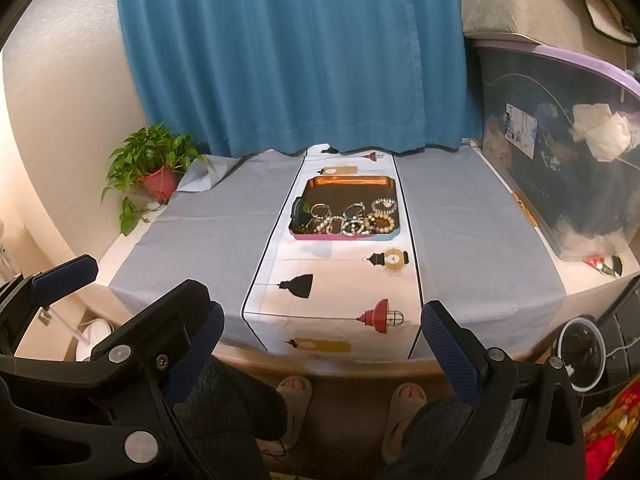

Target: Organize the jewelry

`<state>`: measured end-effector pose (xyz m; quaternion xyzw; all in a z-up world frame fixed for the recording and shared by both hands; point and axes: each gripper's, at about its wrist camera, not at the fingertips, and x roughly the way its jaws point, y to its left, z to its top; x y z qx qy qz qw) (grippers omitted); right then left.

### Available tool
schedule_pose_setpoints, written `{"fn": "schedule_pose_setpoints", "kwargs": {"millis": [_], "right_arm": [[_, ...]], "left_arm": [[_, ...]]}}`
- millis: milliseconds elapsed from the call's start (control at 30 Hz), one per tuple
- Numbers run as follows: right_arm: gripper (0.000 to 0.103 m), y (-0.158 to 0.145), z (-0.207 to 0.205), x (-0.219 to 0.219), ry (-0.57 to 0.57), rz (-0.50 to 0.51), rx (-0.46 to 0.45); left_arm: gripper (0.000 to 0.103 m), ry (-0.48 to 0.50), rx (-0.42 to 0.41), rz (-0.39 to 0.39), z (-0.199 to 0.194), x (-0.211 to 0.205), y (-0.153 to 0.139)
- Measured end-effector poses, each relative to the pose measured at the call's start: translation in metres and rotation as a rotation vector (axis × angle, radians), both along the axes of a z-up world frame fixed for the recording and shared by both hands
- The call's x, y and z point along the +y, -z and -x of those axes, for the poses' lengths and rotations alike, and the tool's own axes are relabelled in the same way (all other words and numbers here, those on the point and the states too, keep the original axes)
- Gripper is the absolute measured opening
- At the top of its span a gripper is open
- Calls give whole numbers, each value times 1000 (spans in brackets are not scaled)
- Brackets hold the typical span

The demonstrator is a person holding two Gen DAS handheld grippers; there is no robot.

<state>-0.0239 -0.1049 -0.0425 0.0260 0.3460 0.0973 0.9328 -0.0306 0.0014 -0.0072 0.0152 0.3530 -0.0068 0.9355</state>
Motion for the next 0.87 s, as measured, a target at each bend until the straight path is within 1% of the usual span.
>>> {"fn": "schedule_pose_setpoints", "kwargs": {"millis": [200, 533, 867], "right_arm": [[99, -1, -1, 0, 0, -1, 2], [99, 0, 13, 0, -10, -12, 0], [99, -2, 11, -4, -14, -15, 7]], "left_arm": [[103, 0, 3, -2, -2, -2, -1], [103, 1, -2, -4, 3, 0, 0], [103, 5, -1, -18, 6, -1, 0]]}}
